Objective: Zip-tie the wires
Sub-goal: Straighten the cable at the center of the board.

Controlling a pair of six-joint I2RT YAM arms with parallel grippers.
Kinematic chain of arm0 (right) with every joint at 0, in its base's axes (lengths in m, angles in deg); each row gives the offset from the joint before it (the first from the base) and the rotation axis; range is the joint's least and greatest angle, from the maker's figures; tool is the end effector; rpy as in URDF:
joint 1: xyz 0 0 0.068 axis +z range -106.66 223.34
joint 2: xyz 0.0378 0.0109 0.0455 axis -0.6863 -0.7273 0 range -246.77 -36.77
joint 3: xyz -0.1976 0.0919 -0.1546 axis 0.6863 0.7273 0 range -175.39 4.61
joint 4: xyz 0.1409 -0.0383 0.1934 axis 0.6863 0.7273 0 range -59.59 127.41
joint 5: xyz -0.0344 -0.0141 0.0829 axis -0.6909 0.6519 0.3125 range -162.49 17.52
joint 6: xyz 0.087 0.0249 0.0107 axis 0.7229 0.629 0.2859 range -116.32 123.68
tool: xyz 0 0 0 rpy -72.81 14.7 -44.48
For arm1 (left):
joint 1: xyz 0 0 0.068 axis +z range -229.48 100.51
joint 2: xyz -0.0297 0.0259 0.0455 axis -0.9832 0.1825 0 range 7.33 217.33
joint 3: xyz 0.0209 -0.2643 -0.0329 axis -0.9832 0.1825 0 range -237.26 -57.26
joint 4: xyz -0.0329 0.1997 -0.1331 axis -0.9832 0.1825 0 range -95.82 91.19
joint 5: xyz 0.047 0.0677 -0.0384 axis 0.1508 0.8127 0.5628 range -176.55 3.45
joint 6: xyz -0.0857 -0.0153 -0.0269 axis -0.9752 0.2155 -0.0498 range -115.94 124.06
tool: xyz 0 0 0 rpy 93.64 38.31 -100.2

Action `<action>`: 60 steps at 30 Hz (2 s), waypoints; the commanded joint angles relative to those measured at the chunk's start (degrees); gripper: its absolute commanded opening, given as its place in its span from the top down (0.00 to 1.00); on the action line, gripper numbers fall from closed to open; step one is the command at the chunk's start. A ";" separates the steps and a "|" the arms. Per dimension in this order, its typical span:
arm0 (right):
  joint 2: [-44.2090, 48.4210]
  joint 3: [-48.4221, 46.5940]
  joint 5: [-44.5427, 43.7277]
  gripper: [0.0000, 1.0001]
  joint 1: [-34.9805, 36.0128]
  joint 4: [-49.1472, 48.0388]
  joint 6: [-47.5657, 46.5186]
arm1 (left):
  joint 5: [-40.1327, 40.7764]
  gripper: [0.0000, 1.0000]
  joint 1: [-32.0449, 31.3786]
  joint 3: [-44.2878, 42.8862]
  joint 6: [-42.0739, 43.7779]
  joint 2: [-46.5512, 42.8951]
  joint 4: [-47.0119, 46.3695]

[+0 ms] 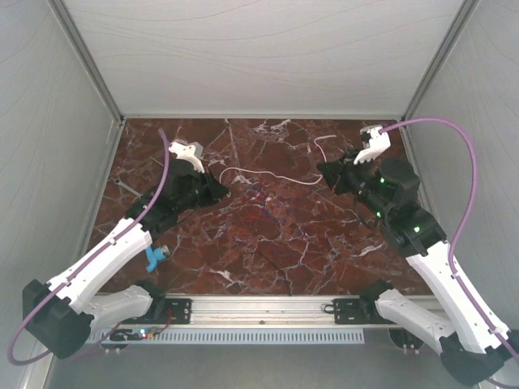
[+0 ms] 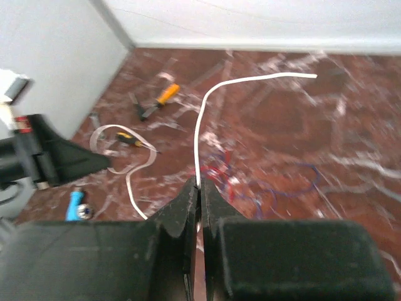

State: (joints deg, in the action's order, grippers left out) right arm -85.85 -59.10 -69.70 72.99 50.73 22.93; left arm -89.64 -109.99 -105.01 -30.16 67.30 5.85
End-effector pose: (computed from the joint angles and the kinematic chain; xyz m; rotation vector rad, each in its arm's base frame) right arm 0.1784 0.1062 0.4078 -0.1931 1.7053 0.6810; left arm 0.2262 -0.1383 0.2852 -0.0310 2.0732 -0.7696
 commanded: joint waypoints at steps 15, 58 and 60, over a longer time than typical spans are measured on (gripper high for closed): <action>-7.37 17.27 -16.45 1.00 -9.62 9.33 12.70 | 15.77 1.00 3.67 -0.62 4.75 11.11 8.64; -35.07 17.10 -6.62 0.73 -9.45 -2.71 12.94 | 10.95 0.66 0.04 -15.62 8.56 44.42 13.68; -34.42 17.04 -6.78 0.71 -9.44 -2.45 12.92 | 10.45 0.61 0.00 -15.84 8.55 43.84 13.87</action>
State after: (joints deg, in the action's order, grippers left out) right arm -122.96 -40.98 -76.06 63.26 48.02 36.06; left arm -77.47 -109.66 -119.70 -22.22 112.06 16.73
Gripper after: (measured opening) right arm 0.275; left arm 0.357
